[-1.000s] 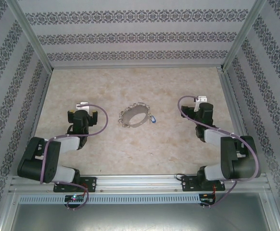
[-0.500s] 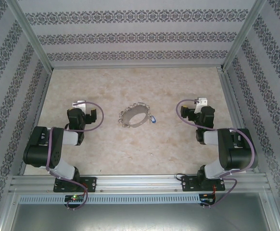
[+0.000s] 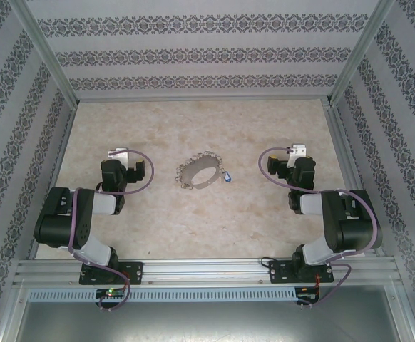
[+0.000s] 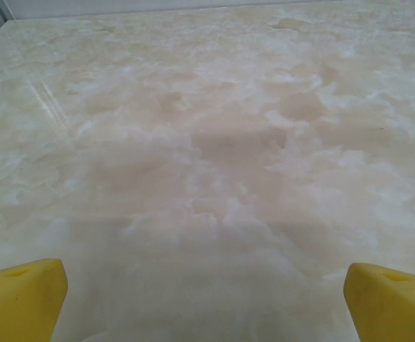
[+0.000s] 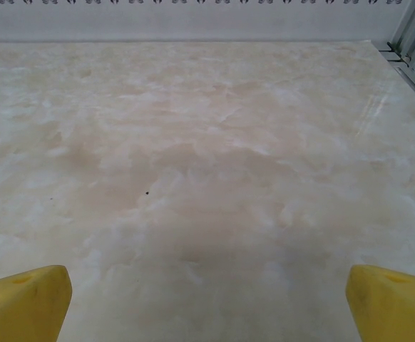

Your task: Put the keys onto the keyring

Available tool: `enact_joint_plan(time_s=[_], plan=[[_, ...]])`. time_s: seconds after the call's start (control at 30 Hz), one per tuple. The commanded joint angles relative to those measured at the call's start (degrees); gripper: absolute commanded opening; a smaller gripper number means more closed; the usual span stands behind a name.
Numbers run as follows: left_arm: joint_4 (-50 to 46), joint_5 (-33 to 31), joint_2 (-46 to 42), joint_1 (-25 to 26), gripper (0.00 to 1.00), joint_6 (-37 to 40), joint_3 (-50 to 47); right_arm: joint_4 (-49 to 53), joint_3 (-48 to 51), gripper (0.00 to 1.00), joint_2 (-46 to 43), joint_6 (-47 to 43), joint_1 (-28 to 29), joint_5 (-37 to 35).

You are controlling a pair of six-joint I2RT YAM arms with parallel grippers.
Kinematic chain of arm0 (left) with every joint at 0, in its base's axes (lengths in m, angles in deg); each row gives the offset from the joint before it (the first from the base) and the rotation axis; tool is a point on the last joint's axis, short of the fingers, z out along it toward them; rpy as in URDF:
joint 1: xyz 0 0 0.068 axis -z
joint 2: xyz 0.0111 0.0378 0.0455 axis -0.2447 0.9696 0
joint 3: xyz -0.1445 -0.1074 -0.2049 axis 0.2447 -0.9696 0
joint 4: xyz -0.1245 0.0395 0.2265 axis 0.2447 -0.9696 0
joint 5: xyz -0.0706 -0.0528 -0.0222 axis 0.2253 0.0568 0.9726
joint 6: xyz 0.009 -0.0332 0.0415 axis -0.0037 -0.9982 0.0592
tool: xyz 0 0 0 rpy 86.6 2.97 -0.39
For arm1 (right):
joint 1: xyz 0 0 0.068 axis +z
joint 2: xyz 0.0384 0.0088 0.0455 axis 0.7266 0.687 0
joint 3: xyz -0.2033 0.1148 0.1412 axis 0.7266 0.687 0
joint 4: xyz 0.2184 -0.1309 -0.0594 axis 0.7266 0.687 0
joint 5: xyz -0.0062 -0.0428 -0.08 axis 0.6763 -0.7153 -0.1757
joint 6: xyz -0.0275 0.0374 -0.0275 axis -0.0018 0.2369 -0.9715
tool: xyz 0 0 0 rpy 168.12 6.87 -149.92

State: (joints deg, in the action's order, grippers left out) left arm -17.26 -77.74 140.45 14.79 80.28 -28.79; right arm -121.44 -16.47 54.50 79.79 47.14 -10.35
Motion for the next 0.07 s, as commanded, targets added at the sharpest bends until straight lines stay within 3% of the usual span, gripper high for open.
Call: enact_joint_plan(time_s=[0.0, 0.03], plan=[[1.2, 0.9, -0.1, -0.6, 1.0, -1.1, 0.8, -1.8, -1.0, 0.98, -0.2, 0.1, 0.1, -0.3], [1.1, 0.9, -0.1, -0.5, 1.0, -1.1, 0.8, -2.0, -0.9, 0.98, -0.3, 0.2, 0.1, -0.3]])
